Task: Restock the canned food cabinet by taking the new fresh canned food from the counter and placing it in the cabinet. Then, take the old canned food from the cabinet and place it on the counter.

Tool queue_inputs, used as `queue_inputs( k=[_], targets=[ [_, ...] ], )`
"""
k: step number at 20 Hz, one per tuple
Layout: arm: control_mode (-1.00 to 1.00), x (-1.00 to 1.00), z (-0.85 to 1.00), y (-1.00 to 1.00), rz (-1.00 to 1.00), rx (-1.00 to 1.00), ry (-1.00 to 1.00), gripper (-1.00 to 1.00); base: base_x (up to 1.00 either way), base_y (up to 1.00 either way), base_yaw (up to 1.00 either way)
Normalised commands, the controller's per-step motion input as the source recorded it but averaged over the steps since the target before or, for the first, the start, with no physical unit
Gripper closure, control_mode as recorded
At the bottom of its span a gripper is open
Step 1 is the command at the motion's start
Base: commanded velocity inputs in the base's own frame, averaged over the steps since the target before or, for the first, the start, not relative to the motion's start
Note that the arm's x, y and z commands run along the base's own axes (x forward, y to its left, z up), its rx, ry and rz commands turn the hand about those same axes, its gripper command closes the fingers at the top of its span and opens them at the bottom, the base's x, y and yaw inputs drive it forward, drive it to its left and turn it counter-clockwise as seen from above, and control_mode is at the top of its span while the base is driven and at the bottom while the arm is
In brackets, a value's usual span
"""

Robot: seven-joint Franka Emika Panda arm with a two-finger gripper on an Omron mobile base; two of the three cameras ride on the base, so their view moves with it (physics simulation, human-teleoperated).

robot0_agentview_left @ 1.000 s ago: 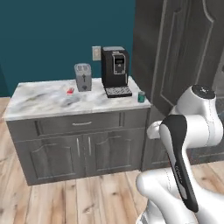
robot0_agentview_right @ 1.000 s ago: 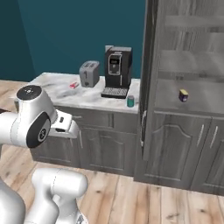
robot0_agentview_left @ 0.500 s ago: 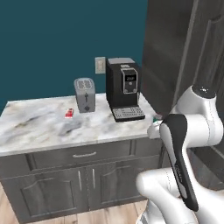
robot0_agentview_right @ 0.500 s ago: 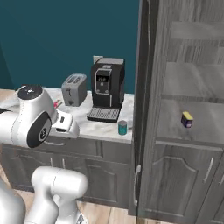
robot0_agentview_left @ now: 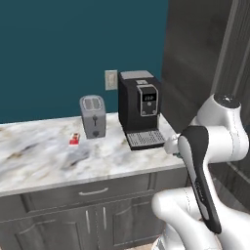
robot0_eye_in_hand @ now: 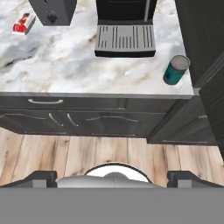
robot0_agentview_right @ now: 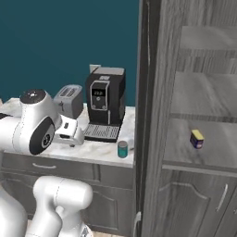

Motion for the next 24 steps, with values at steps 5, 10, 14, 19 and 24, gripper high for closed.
queue_inputs(
  k=[5, 10, 14, 19, 24],
  targets=[
    [1.0, 0.0, 0.0, 0.0, 0.0, 0.0, 0.0, -1.0, 0.0, -0.17, -0.06],
    [1.0, 0.0, 0.0, 0.0, 0.0, 0.0, 0.0, -1.0, 0.0, -0.02, 0.0],
    [-1.0, 0.14, -0.03, -0.29, -0.06, 0.0, 0.0, -1.0, 0.0, -0.05, 0.0],
    [-1.0, 0.56, -0.3, -0.47, -0.21, 0.0, 0.0, -1.0, 0.0, 0.0, 0.0],
    [-1.0, 0.73, -0.4, -0.18, -0.18, 0.0, 0.0, -1.0, 0.0, 0.0, 0.0]
  ],
)
